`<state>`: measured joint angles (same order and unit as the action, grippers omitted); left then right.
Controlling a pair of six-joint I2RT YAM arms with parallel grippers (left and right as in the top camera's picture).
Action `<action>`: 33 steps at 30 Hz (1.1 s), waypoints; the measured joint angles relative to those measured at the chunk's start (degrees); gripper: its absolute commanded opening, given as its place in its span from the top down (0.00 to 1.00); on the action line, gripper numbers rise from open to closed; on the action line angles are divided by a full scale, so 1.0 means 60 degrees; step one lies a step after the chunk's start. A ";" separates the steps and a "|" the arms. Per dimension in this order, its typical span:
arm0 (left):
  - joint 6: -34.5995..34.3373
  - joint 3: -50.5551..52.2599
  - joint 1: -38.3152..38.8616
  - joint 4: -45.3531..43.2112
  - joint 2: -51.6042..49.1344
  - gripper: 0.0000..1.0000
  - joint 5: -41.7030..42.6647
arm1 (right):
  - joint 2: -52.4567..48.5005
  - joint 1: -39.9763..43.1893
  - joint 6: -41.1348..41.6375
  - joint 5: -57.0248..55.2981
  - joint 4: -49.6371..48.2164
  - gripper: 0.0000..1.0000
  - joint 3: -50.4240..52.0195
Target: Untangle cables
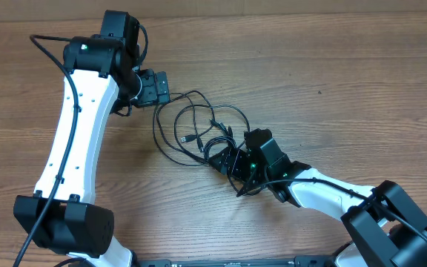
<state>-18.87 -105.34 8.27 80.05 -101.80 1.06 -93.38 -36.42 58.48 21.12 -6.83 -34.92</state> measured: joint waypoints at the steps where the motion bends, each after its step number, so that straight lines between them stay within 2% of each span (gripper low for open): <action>1: 0.0000 0.0000 0.0000 0.0000 0.0000 0.00 -0.0004 | 0.0000 0.0004 -0.0051 0.0000 0.0000 0.05 0.0000; 3: 0.0000 0.0000 0.0000 0.0000 0.0000 0.00 -0.0004 | 0.0135 0.0011 -0.0189 -0.0062 0.0004 0.00 -0.0007; 11: 0.0000 0.0000 0.0000 0.0000 0.0000 0.00 0.0000 | 0.1151 0.0055 -0.0845 -0.0109 0.0062 0.00 -0.0007; 25: 0.0000 0.0000 0.0000 0.0000 0.0000 0.01 -0.0004 | 0.1147 -0.0444 -0.0816 0.0375 -0.0168 0.00 -0.0007; 33: 0.0000 0.0000 0.0000 0.0000 0.0000 0.00 0.0000 | 0.0353 -0.0444 -0.0506 0.0120 -0.0226 0.00 -0.0007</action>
<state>-18.87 -105.34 8.27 80.05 -101.80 1.06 -91.26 -39.09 55.44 21.85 -8.19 -34.96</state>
